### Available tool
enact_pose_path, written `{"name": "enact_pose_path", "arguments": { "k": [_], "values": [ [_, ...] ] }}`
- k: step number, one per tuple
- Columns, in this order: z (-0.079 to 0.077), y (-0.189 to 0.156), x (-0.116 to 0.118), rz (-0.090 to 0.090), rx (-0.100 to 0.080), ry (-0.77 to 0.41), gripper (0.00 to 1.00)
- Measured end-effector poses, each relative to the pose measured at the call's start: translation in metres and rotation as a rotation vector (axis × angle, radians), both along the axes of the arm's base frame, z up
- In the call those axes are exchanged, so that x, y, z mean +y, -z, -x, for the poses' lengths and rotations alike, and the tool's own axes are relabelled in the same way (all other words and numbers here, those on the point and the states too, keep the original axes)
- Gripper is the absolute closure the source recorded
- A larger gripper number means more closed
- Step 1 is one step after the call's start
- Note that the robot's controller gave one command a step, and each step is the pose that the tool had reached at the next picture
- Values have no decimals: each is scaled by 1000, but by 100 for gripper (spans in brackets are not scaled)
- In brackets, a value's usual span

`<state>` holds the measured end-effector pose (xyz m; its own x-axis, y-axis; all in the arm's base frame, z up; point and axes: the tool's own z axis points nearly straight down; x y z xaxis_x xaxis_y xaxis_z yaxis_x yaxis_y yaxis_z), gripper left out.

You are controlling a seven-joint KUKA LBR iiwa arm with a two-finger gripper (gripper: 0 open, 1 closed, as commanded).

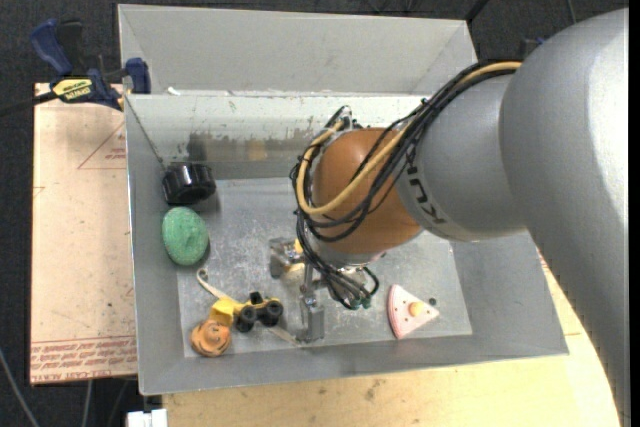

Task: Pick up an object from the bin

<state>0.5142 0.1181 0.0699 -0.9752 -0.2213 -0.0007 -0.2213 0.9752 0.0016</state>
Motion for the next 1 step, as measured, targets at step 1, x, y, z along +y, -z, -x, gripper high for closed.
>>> {"name": "enact_pose_path", "arguments": {
  "k": [1],
  "values": [
    [-1,0,20,3,-1,89,0]
  ]
}}
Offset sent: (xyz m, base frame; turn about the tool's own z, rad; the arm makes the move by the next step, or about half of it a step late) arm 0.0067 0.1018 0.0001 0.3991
